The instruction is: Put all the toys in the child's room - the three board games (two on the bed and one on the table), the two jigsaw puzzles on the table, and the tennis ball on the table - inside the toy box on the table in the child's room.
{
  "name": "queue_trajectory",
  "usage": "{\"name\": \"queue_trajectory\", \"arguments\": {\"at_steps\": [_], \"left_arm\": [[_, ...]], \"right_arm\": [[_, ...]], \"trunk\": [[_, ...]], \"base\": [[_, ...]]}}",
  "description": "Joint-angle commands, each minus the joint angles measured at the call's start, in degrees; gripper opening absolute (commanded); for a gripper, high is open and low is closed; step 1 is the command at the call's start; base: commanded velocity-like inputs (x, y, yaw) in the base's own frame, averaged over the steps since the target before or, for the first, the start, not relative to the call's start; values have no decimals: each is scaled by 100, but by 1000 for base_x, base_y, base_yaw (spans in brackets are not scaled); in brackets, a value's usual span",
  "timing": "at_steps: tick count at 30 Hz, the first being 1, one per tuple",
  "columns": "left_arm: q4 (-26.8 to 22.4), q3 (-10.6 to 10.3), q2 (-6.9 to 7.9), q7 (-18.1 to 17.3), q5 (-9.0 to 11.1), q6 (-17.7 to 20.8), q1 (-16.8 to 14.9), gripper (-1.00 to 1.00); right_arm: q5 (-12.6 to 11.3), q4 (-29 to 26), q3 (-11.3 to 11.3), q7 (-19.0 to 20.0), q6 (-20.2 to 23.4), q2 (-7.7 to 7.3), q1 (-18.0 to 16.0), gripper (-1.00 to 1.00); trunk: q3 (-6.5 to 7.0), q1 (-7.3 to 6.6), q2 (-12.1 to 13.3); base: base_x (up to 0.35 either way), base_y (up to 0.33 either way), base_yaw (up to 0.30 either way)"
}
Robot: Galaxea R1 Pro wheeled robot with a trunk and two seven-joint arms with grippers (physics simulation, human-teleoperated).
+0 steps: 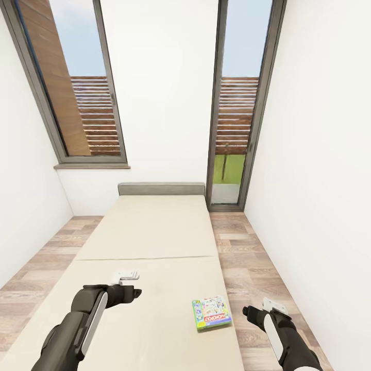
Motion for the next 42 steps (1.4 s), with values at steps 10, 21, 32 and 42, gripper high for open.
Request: {"name": "queue_trajectory", "arguments": {"at_steps": [10,21,32,42], "left_arm": [[0,6,0,-20,-4,27,-5,100],[0,6,0,-23,-8,27,-5,100],[1,6,0,-25,-5,27,-5,100],[0,6,-1,-27,-5,27,-5,100]], "right_arm": [[-50,-10,-7,-34,25,6,-11,100],[-47,-11,-5,-34,27,4,-12,100],[-50,-11,-7,-34,27,4,-8,100],[-37,-10,-10,-34,8,7,-3,100]], "trunk": [[-14,4,-13],[-14,4,-13],[-14,4,-13],[-14,4,-13]], "base": [[50,0,0],[9,0,0],[0,0,0],[0,0,0]]}}
